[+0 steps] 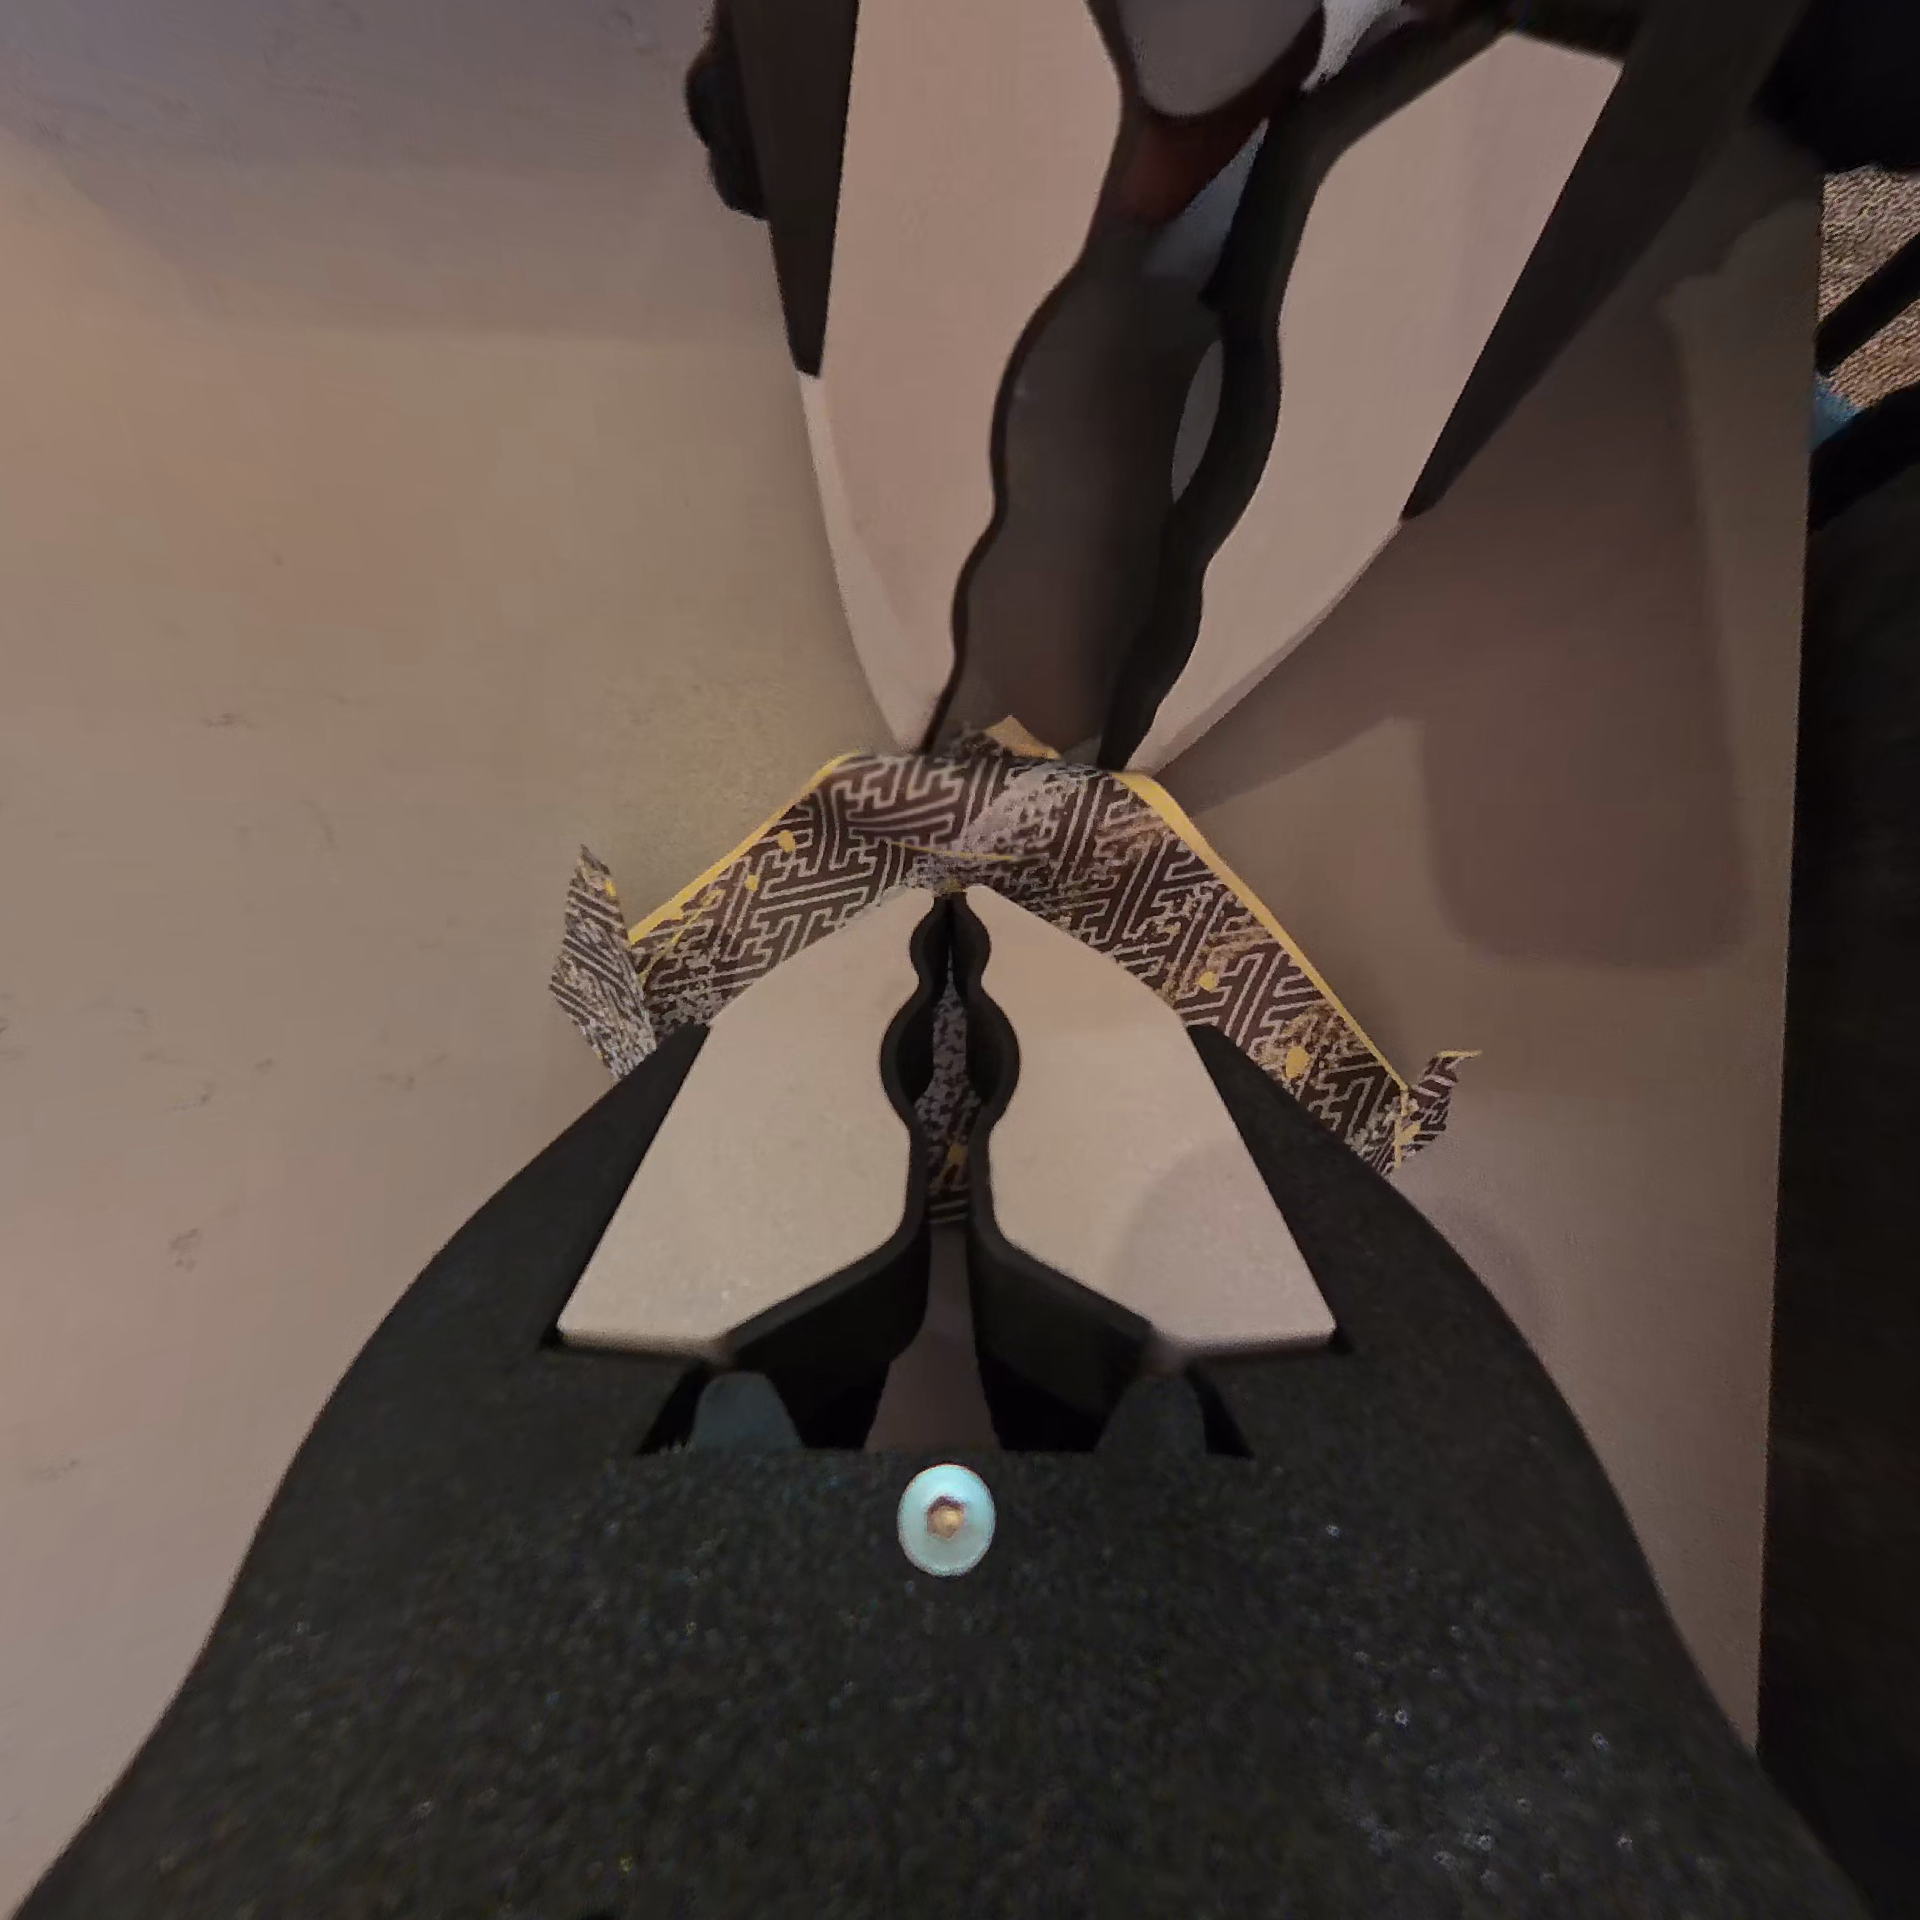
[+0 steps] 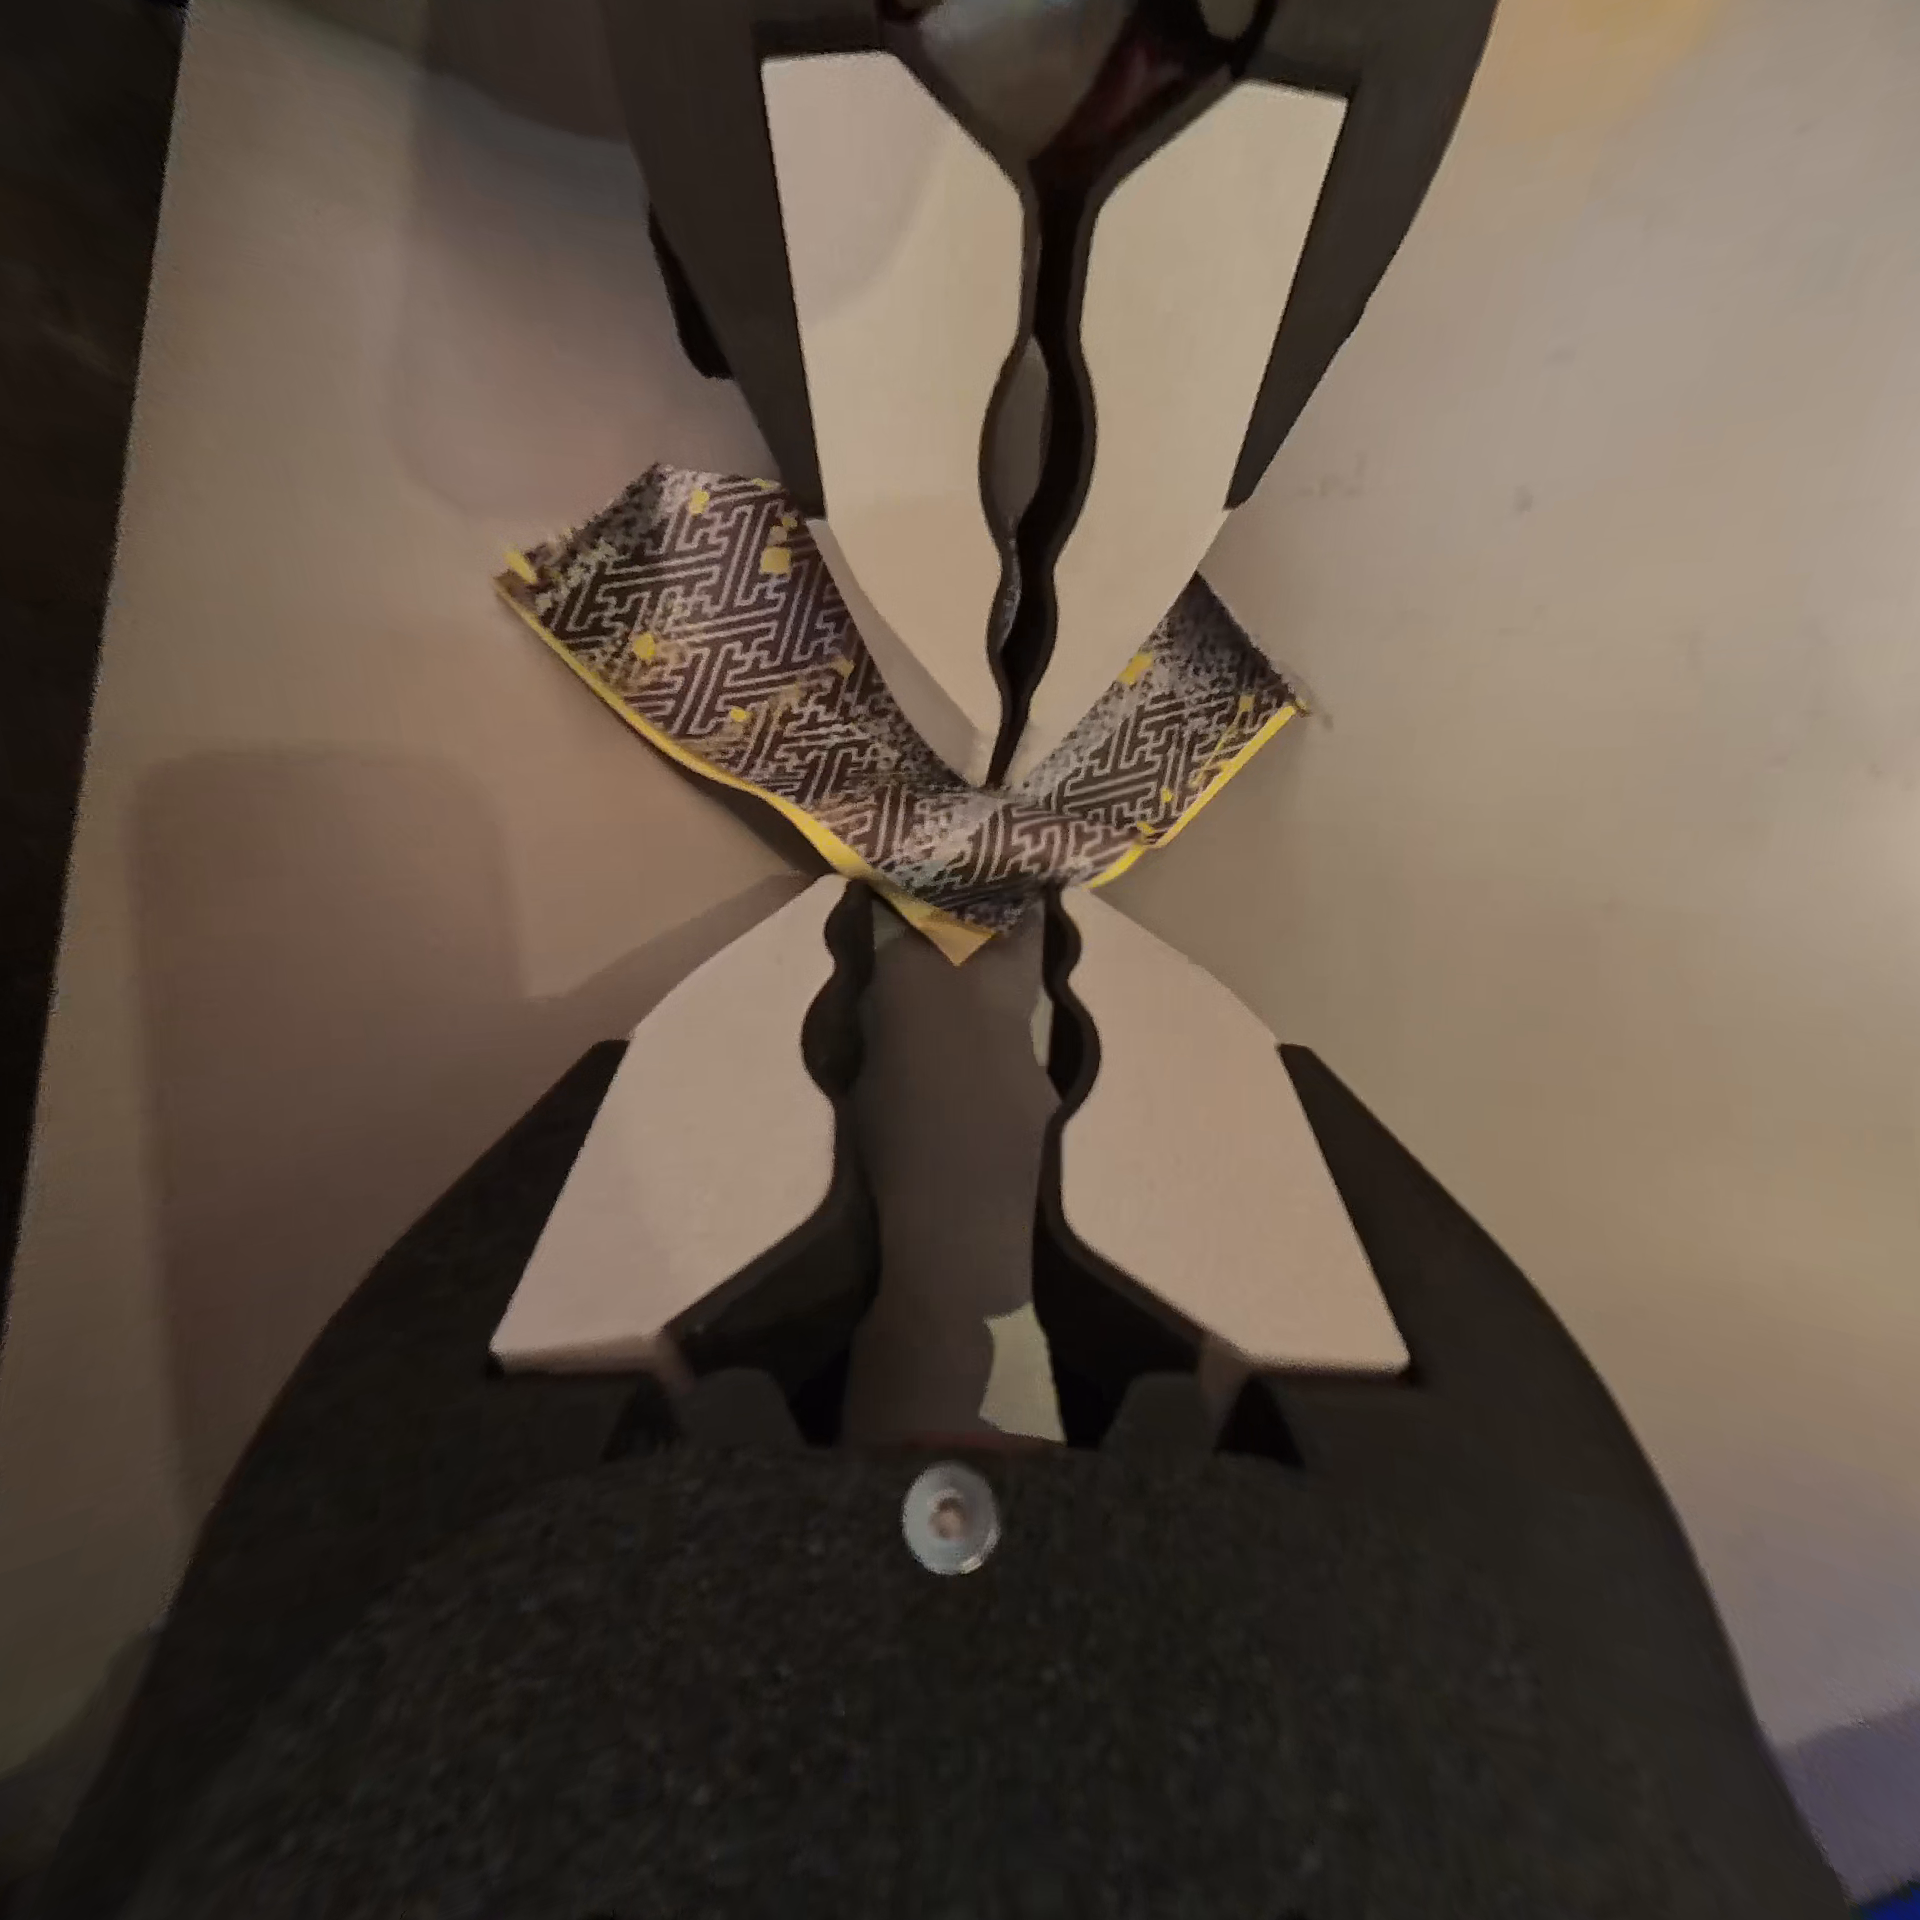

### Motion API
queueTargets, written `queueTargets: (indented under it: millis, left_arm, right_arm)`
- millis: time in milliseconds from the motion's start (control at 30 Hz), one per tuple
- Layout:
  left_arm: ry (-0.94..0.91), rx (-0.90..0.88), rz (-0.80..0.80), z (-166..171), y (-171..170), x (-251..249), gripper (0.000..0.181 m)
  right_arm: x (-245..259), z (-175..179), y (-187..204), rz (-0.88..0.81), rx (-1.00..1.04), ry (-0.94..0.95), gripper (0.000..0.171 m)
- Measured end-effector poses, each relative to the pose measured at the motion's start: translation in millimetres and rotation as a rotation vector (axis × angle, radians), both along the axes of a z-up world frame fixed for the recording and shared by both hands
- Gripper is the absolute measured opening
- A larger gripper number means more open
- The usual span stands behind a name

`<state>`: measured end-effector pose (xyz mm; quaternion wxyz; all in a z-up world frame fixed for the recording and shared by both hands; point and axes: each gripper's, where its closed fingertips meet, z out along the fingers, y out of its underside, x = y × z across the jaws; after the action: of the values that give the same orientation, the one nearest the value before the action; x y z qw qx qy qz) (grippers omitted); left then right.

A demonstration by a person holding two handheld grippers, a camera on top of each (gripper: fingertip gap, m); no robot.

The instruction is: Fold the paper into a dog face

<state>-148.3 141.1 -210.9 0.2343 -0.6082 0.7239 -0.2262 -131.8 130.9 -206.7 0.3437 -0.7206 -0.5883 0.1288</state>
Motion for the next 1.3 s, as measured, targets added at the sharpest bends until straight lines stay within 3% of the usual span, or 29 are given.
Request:
queueTargets:
  millis: [200,333,633,867,1300]
  left_arm:
    - [0.001,0.000,0.002,0.0,-0.1,0.0,0.000]
    - [-0.003,-0.003,0.002,0.0,-0.2,-0.1,0.000]
    - [-0.010,-0.007,0.001,0.0,-0.3,-0.1,0.000]
    - [-0.012,-0.016,0.000,0.0,-0.9,-0.5,0.000]
    - [-0.014,-0.014,-0.004,-0.1,-1.0,-0.5,0.000]
  right_arm:
    - [0.4,4.7,16.1,-0.043,0.142,-0.039,0.041]
    - [2.5,11.0,20.7,-0.087,0.171,-0.004,0.038]
    - [-6.9,18.6,10.6,-0.122,-0.092,0.210,0.031]
    - [-7.6,16.8,2.4,-0.174,-0.319,0.288,0.043]
    - [5.2,12.6,16.3,0.125,0.141,-0.062,0.045]
